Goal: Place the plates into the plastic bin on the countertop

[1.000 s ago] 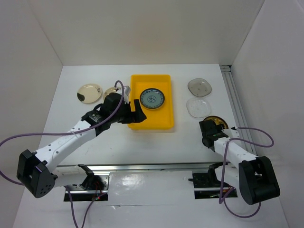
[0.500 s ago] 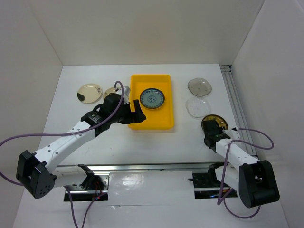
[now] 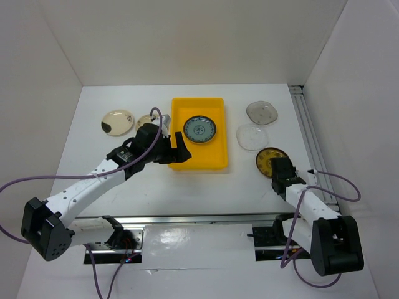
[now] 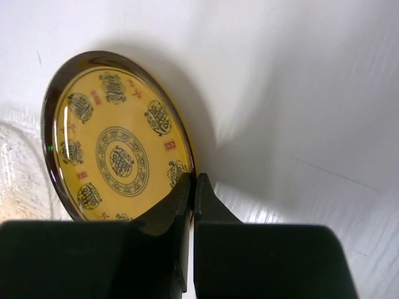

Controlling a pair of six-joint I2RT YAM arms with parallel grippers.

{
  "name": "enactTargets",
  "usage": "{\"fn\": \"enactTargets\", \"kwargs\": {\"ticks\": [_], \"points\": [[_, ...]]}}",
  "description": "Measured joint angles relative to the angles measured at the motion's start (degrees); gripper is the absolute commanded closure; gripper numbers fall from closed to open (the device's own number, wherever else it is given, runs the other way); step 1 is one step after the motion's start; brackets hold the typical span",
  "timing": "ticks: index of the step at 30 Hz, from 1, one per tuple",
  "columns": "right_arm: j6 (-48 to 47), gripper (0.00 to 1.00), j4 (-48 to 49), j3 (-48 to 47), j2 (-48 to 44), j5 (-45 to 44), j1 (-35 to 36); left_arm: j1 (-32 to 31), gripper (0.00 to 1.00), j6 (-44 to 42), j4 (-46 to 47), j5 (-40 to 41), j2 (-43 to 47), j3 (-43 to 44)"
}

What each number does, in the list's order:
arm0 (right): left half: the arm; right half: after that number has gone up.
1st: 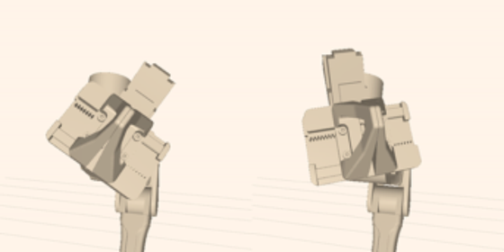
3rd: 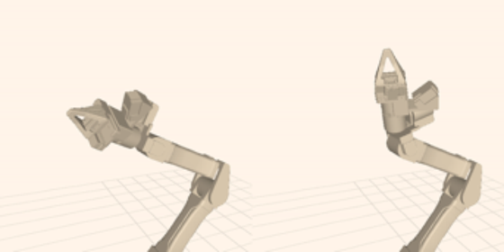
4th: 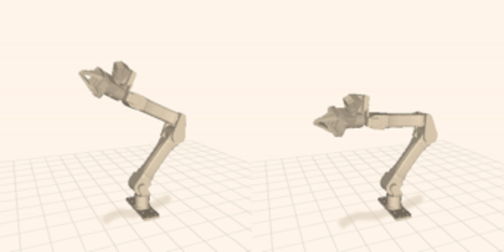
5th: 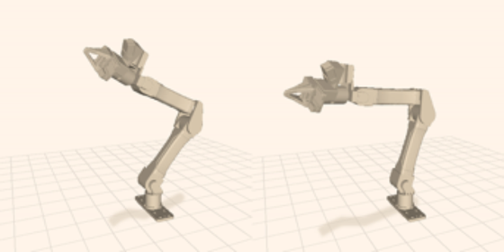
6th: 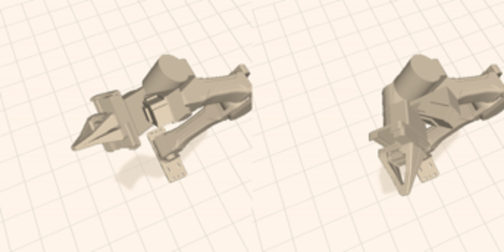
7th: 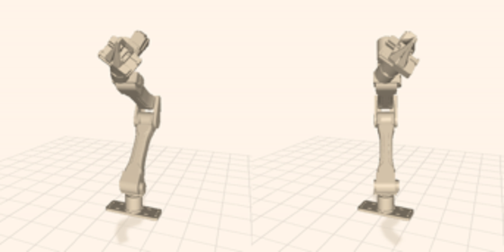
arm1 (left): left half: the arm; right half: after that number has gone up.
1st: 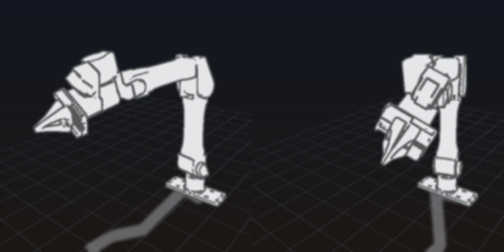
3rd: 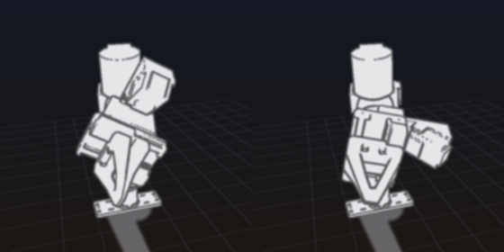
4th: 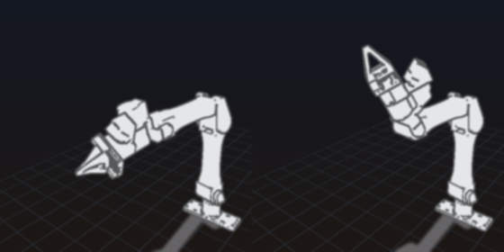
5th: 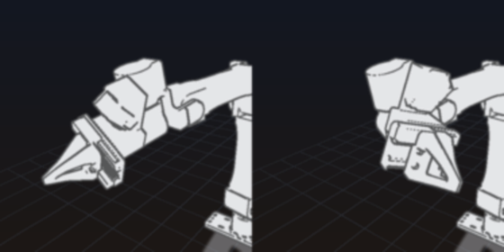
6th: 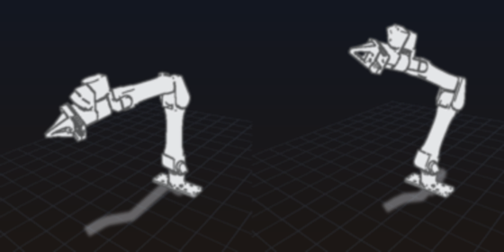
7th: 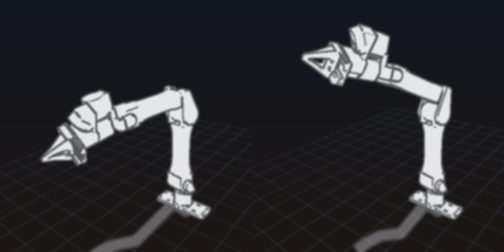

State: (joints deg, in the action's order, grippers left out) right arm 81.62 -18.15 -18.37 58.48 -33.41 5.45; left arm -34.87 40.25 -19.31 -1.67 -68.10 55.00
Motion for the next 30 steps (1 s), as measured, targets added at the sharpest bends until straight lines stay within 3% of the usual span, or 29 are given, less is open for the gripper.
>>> {"fn": "enactTargets", "kwargs": {"ticks": [11,20,24,27,30], "points": [[2.45,1.00,-12.74,-6.78,-4.17,0.28,-0.09,0.00,0.00,0.13,-0.26,0.83,0.00,0.00],[3.34,1.00,-20.63,-17.07,-9.49,-6.40,4.70,2.56,0.00,2.69,-1.88,4.35,1.05,-1.70],[-3.10,1.00,-14.14,-17.42,-9.46,-6.21,8.20,7.32,0.00,6.23,-3.74,6.86,3.26,-4.46],[-14.32,1.00,2.23,-14.80,-7.96,0.00,9.68,11.87,0.00,8.24,-5.29,8.17,5.55,-6.29],[-25.18,1.00,14.91,-16.59,-0.15,7.48,11.58,16.70,0.00,9.62,-6.54,8.50,7.17,-6.84]]}}
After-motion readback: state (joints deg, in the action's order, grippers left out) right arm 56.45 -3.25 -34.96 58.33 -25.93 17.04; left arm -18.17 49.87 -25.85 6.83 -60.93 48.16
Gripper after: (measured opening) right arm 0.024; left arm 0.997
